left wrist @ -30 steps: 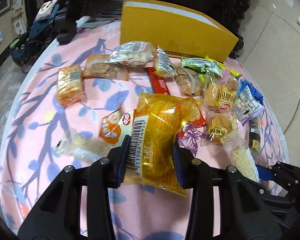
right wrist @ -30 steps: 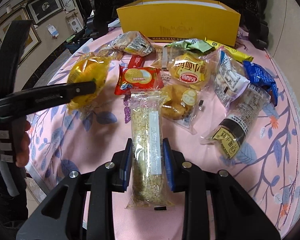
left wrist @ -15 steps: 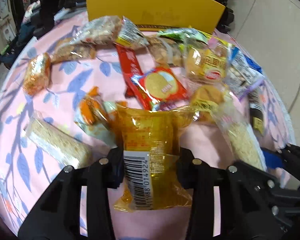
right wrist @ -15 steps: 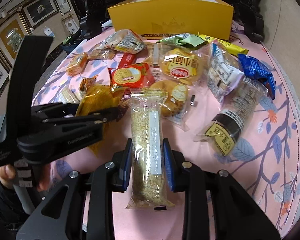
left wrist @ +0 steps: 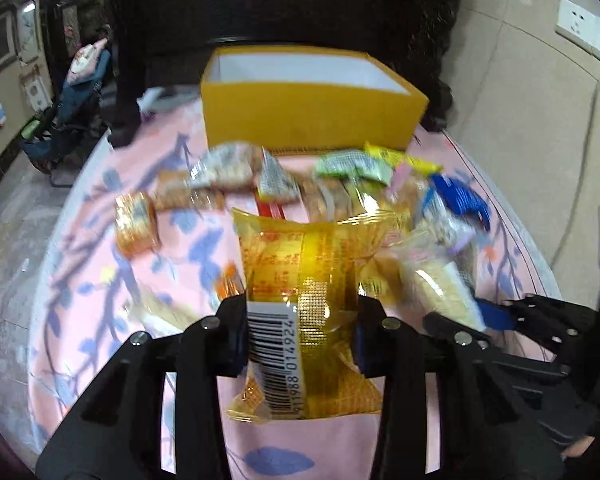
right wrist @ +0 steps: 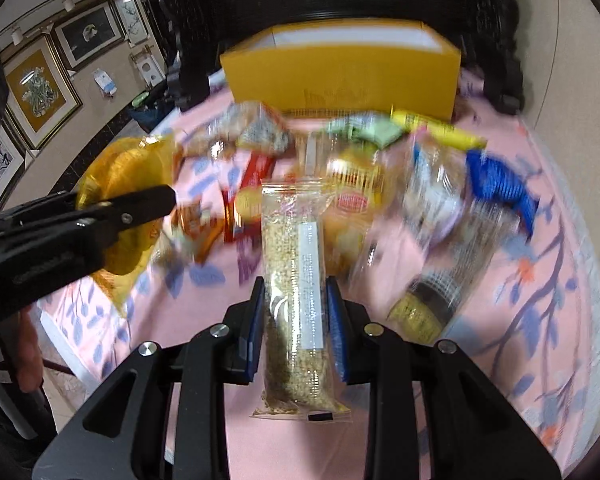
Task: Organize snacks
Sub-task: 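Carry both snacks over the yellow box and open both grippers to drop them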
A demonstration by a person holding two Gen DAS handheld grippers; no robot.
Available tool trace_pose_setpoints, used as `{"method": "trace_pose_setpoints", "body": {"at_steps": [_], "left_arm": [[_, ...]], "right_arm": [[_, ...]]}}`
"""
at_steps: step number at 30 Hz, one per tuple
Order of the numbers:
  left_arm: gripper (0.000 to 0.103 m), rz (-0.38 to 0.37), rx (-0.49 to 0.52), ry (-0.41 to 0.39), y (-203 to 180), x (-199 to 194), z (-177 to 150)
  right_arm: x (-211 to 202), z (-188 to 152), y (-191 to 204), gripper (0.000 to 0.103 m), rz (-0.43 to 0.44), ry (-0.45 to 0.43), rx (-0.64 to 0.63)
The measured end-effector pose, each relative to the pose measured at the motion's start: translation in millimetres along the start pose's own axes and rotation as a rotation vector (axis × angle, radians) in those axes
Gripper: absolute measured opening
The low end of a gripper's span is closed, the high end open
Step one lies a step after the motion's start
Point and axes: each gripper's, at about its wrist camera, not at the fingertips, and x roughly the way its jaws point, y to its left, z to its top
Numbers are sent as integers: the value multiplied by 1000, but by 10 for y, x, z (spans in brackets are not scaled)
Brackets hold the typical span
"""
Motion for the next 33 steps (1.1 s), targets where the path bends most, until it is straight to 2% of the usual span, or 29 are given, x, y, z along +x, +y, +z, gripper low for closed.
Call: {"method": "trace_pose_setpoints", "body": {"at_steps": [5, 9, 13, 15, 20, 27, 28, 29, 30, 31, 33], "left_arm": [[39, 12, -13, -35, -38, 64, 590], [39, 37, -19, -67, -33, 175, 1190], [39, 41, -34, -86, 11, 421, 1759], [39, 48, -47, -71, 66, 635, 2012], [39, 43, -99, -36, 270, 1091, 2361], [41, 66, -93, -15, 377, 1549, 2533], [47, 73, -94, -7, 386, 1584, 2541], [69, 103, -99, 12, 395, 1643, 2566], [95, 145, -110, 22, 432, 1685, 2578], [101, 164, -113, 11, 462, 1699, 2576], [101, 210, -91, -56, 489, 1633, 2523]], "right_arm": [[-122, 678, -101, 30, -51, -73, -20], [-107, 1387, -262, 30, -99, -129, 15], [130, 1964, -390, 30, -124, -138, 48], [321, 2211, -503, 30, -112, -123, 78], [696, 2608, -643, 30, -122, -103, 93], [1035, 2853, -722, 32, -112, -112, 96], [1080, 2872, -737, 53, -123, -103, 101], [1111, 2889, -767, 60, -157, -102, 112], [1103, 2893, -800, 65, -174, -125, 122], [1089, 2888, -820, 69, -165, -127, 120], [1037, 2835, -808, 69, -159, -106, 97]]}}
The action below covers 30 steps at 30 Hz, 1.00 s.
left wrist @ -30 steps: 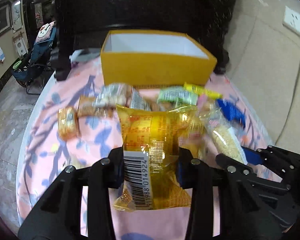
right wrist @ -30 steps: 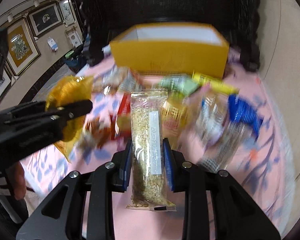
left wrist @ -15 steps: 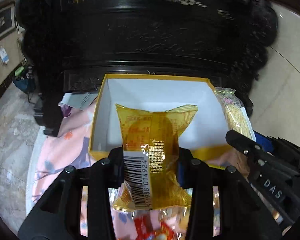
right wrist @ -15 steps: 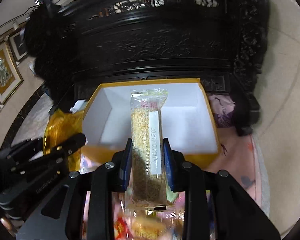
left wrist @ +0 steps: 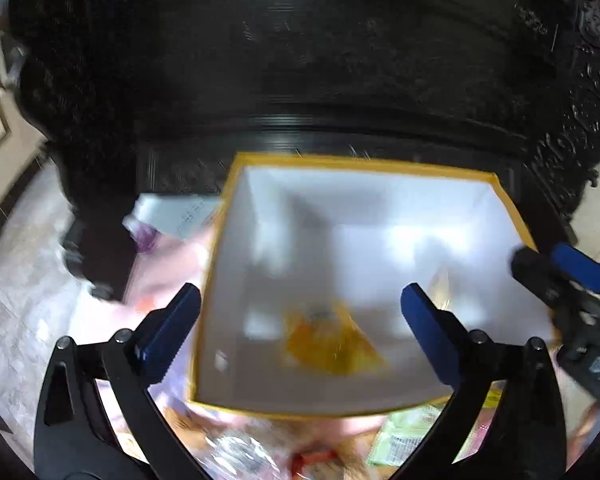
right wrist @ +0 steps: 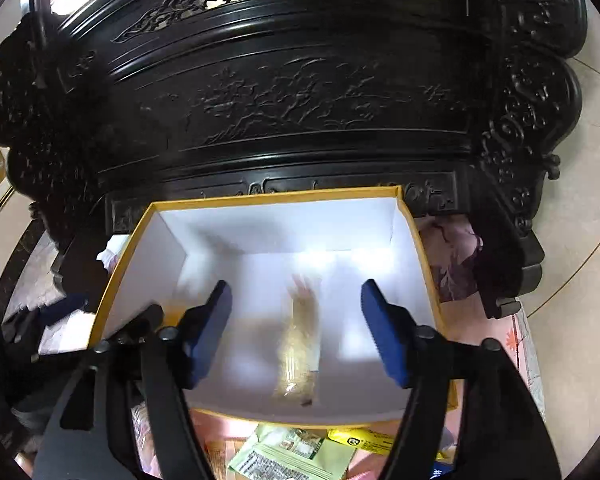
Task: Organize snacks
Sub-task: 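Grasp the cartoon cookie bag with the right gripper while the left grasps the red biscuit packet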
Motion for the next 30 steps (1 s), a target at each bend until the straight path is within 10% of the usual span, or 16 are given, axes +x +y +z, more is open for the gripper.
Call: {"method": "trace_pose_setpoints", "body": {"at_steps": [18, 30], "left_arm": [[101, -84, -25, 37, 539, -1238, -2265], [101, -23, 85, -22, 582, -1555, -2595]], "right_arm": [[-954, -2590, 240, 85, 135, 162, -90], [-624, -2873, 396, 85, 65, 240, -97]]}}
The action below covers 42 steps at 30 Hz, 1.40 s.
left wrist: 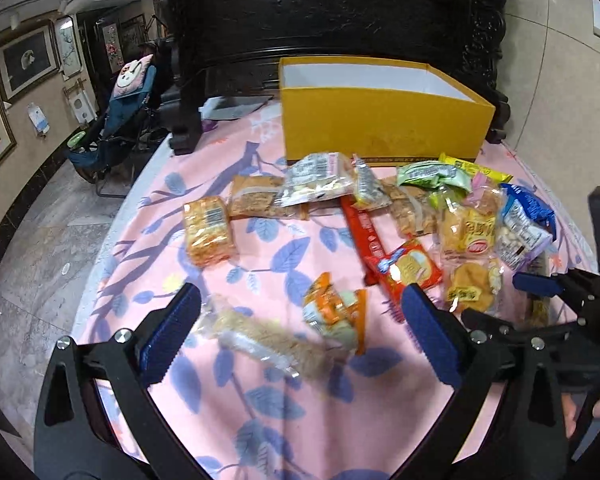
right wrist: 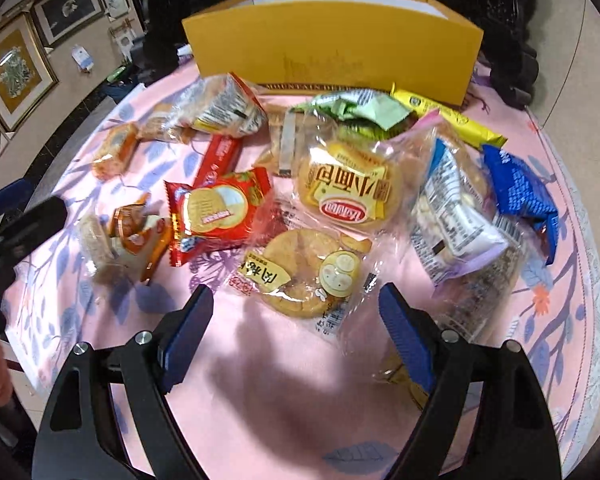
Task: Organize snacks
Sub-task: 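Grasp the cartoon cookie bag with the right gripper while the left grasps the red biscuit packet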
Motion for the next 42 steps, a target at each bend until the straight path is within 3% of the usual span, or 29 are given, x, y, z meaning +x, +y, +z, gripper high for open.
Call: {"method": "trace_pose_setpoints", "body": {"at_steps": [6, 8, 11, 12, 13, 15, 20, 29, 34, 37, 42], "left_arm": [[101, 3, -15, 26, 77, 16, -111], [101, -6, -15, 35, 61, 36, -134], [101, -12, -2, 33, 33, 44, -154], [101, -13, 2, 33, 29, 48, -154], [101, -13, 5, 34, 29, 52, -155], [101, -17, 7, 37, 20, 73, -152], [101, -77, 45, 32, -192, 116, -41], [101, -207, 268, 105, -949, 710, 177], [100, -284, 230, 195, -947, 946, 149], [87, -337, 211, 245, -946, 949, 36], [86, -313, 172, 266, -985, 1001, -58]], "right_arm": [[219, 97, -61, 86, -5, 13, 88], [326, 121, -92, 93, 10, 29, 114], [379, 102, 44, 97, -74, -1, 50], [346, 68, 67, 88, -71, -25, 41], [293, 38, 86, 62, -61, -42, 26], [234, -6, 60, 57, -51, -33, 29], [123, -176, -135, 57, -37, -16, 62], [-17, -356, -338, 57, 13, 2, 66], [-59, -413, -406, 56, 41, -4, 70], [-71, -423, -416, 56, 53, -7, 75], [-73, -423, -423, 56, 57, -13, 76]]}}
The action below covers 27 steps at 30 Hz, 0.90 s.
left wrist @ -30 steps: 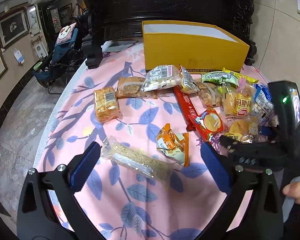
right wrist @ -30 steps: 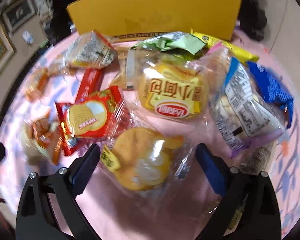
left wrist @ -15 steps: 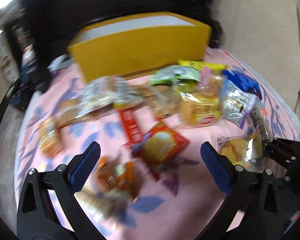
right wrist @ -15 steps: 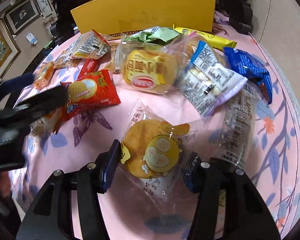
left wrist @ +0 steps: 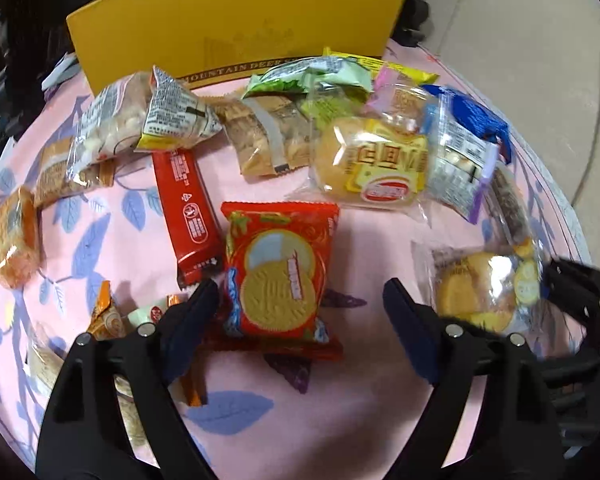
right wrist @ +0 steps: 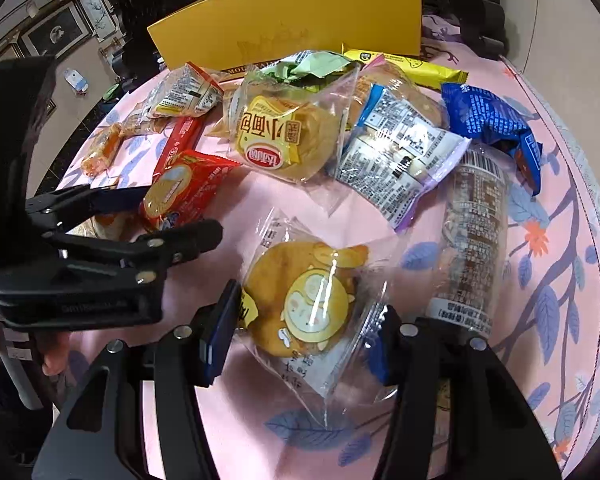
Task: Organize snacks
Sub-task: 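Grasp the cartoon cookie bag with the right gripper while the left grasps the red biscuit packet, then carry both packets over the yellow box and open both grippers to release them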
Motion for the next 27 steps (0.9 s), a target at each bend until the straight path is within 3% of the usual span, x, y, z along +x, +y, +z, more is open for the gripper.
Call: {"method": "trace_pose_setpoints", "body": {"at_steps": [4, 6, 9, 14, 22, 27], "left_arm": [[74, 74, 11, -14, -51, 73, 78], [59, 93, 26, -34, -104, 64, 65], [45, 93, 16, -58, -114, 10, -4], [45, 105, -3, -112, -122, -76, -173], [45, 49, -82, -145, -12, -424, -361], [45, 52, -111, -200, 86, -780, -462]], "right_arm": [[-4, 0, -14, 56, 1, 1, -1], [-8, -5, -11, 56, -1, 0, 1], [-7, -12, 11, 56, -12, -4, 3], [19, -39, 103, 58, -67, -25, -23], [-167, -39, 103, 38, -78, -69, 34], [-257, -39, 231, 34, -87, -84, 10]]}}
